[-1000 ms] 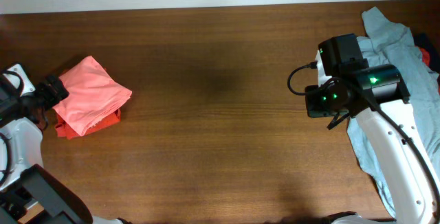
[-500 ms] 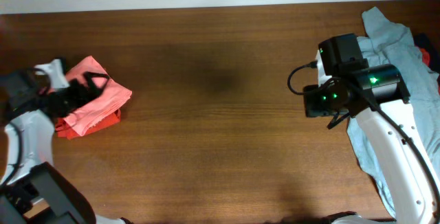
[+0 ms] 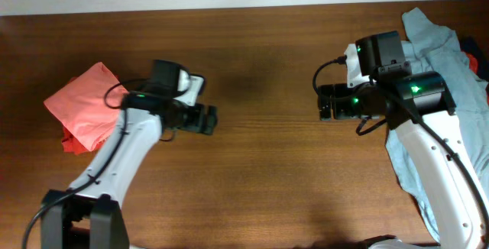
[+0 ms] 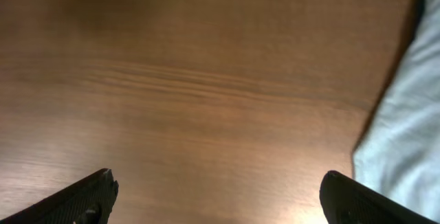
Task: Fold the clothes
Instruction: 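Release the pink bundle and withdraw the left gripper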
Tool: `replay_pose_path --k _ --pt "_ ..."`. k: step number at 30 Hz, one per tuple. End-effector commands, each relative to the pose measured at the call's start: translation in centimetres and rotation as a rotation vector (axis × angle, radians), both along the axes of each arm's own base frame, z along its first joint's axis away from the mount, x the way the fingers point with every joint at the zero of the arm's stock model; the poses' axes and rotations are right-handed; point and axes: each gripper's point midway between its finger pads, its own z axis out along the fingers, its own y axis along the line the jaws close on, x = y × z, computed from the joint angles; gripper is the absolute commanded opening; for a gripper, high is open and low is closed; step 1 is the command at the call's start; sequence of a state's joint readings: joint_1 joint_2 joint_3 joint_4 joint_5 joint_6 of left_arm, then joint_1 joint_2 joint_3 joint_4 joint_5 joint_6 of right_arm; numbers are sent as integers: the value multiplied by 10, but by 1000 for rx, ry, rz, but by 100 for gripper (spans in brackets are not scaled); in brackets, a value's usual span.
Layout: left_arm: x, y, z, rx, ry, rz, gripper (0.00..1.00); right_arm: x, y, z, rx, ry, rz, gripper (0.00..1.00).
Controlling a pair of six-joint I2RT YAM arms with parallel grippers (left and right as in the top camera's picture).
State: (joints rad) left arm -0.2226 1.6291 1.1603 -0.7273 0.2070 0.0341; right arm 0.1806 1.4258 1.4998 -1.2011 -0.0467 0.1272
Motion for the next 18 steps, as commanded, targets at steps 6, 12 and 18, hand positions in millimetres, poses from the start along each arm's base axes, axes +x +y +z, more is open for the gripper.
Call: replay_pose_path --k 6,12,18 --pt "-14 -6 12 117 -24 -52 99 1 -6 -7 62 57 -27 99" --pt "-37 0 55 95 -86 -50 99 -20 -15 30 88 -51 -72 99" --pt "-80 3 103 41 -308 -72 99 -70 -32 50 74 -198 -143 99"
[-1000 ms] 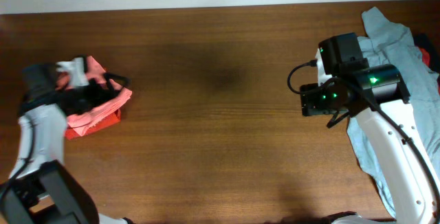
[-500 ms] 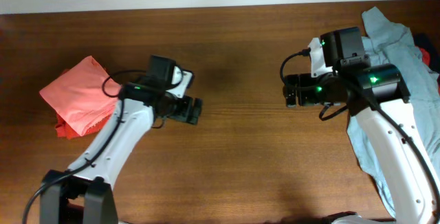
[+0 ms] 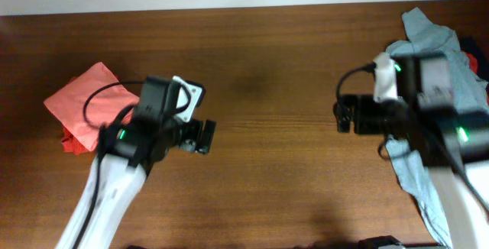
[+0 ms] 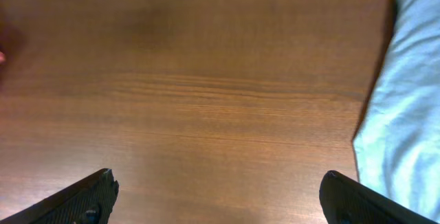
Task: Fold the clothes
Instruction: 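Release the pink bundle and withdraw the left gripper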
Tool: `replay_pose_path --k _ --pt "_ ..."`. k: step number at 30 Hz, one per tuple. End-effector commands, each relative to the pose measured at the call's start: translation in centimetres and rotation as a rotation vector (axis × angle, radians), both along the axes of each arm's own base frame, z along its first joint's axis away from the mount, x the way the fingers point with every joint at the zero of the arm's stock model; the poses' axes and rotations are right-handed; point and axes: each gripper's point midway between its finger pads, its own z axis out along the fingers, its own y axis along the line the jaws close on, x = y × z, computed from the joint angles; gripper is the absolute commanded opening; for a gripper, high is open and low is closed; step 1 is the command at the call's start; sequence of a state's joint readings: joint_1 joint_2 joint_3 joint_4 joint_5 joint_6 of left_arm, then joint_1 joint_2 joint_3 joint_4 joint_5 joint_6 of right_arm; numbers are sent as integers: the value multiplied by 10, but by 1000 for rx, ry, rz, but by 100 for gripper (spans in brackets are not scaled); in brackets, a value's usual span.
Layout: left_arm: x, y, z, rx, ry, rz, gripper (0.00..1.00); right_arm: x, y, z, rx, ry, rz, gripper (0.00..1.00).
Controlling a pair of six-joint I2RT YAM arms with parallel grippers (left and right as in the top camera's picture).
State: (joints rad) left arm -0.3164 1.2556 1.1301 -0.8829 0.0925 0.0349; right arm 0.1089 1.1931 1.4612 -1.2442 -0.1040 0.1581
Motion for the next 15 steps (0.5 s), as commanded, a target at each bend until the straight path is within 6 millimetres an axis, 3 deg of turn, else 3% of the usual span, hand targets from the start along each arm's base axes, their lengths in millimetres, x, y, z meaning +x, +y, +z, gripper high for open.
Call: replay_pose_path --k 1,8,15 --pt "-31 2 15 -14 -138 -30 99 -32 -16 1 -11 -73 -92 99" --pt "-65 21 20 -113 -411 38 99 -77 -21 -15 19 -284 -96 99" --pt "-85 29 -3 -82 -337 36 99 -92 -23 -27 16 -272 -96 99"
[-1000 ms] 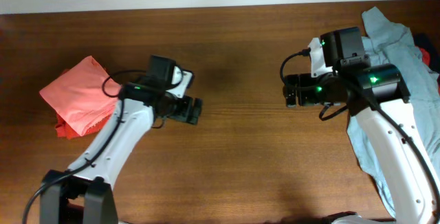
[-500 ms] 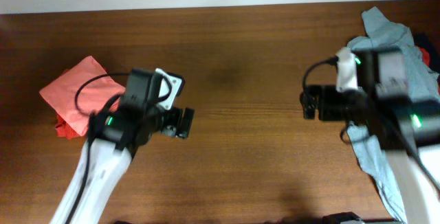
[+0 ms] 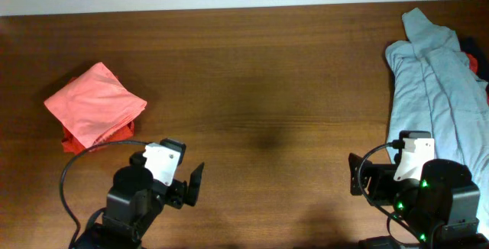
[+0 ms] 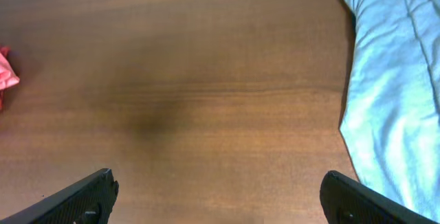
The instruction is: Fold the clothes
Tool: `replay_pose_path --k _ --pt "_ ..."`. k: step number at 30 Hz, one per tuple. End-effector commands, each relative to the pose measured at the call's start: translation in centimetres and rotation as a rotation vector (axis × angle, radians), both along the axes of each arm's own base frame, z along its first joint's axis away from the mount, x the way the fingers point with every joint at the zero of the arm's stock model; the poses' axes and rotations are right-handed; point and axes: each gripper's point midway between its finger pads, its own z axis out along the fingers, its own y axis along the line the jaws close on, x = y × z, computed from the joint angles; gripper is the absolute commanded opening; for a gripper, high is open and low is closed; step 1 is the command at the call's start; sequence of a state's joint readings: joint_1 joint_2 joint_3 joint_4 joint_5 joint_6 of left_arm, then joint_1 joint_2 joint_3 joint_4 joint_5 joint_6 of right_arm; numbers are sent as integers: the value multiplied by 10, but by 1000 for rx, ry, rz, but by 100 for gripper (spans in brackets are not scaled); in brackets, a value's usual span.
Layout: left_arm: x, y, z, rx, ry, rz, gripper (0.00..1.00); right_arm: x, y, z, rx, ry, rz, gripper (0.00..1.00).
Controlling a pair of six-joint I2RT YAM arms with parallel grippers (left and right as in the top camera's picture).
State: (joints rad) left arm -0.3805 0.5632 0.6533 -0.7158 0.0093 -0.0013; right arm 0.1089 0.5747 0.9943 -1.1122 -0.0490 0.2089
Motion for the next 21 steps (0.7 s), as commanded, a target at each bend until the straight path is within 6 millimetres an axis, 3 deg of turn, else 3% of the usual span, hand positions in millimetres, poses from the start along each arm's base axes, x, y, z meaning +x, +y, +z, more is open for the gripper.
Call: replay_pose_path --k 1,5,16,21 --pt "-6 4 -13 17 50 16 99 -1 -4 -3 -4 7 -22 99" --pt "-13 7 -21 35 92 16 99 -1 -4 -3 -4 7 -22 99" --pt "-13 7 -22 36 93 15 99 -1 -3 -3 -3 2 -21 99" --pt "-13 7 -22 35 94 16 99 -10 -10 -1 -23 -27 -46 99"
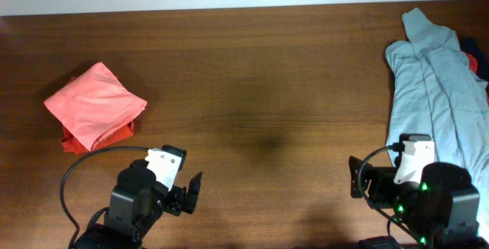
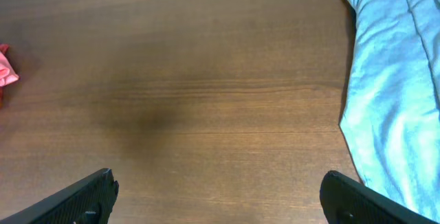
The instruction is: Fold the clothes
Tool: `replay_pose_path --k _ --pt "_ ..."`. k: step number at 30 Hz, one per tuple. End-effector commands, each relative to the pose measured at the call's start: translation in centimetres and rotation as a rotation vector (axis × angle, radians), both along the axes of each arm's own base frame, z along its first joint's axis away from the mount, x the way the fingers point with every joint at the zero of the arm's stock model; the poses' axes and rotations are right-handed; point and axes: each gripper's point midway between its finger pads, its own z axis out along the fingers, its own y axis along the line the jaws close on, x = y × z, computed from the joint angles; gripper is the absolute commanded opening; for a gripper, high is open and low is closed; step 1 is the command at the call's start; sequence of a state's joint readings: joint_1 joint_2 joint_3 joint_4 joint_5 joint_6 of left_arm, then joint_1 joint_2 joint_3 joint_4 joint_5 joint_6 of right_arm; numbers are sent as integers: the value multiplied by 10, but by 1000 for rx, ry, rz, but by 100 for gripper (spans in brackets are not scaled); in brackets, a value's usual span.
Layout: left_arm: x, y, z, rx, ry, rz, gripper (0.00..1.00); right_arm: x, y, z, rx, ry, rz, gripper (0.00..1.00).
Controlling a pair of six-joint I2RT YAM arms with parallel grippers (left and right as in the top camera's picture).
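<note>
A folded coral-red cloth [image 1: 95,104] lies at the left of the wooden table [image 1: 260,73]; its edge shows in the right wrist view as the red cloth [image 2: 5,69]. A light blue garment [image 1: 432,88] lies spread, unfolded, along the right side, also seen as the blue garment [image 2: 395,80]. My left gripper [image 1: 192,192] sits low near the front edge, well below the red cloth, its fingers looking spread and holding nothing. My right gripper [image 1: 354,177] hangs near the front edge, left of the blue garment. In its own view the right gripper [image 2: 218,198] is open over bare wood.
Dark blue and red clothing [image 1: 475,56] peeks out from under the blue garment at the table's right edge. A pale wall strip borders the far side of the table. Cables loop from both arms near the front edge.
The left gripper has dropped slightly nearer the front edge. The right arm, the red cloth and the blue garment look unchanged.
Both arms were first stretched over the table, the left beside the red cloth, the right against the blue garment, grippers empty. Then they were slightly farther back. By 0.7 s ago both sat at the front edge, where they remain; neither garment moved.
</note>
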State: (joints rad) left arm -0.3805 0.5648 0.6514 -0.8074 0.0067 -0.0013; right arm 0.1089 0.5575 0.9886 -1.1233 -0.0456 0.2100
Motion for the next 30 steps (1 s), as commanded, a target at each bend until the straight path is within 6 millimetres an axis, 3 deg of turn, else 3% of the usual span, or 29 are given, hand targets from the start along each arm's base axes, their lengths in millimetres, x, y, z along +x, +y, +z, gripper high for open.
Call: replay_pose_path --k 1,5,9,13,21,24,30 --pt "0 1 -3 -1 6 14 99 -8 -11 -1 -27 -37 -51 99" --pt "0 1 -3 -1 6 14 99 -18 -14 -15 -28 -85 -60 99" --pt "0 1 -3 -1 6 14 99 -9 -14 -32 -9 -237 -66 99" --pt "0 1 -3 -1 6 14 99 18 -14 -47 14 -450 -86 99" --pt "0 1 -3 -1 6 14 99 63 -17 -68 15 -694 -111 99" --pt "0 1 -3 -1 6 14 99 65 -16 -98 7 -615 -106 98" --pt "0 1 -3 -1 6 14 99 65 -15 -98 9 -615 -101 99"
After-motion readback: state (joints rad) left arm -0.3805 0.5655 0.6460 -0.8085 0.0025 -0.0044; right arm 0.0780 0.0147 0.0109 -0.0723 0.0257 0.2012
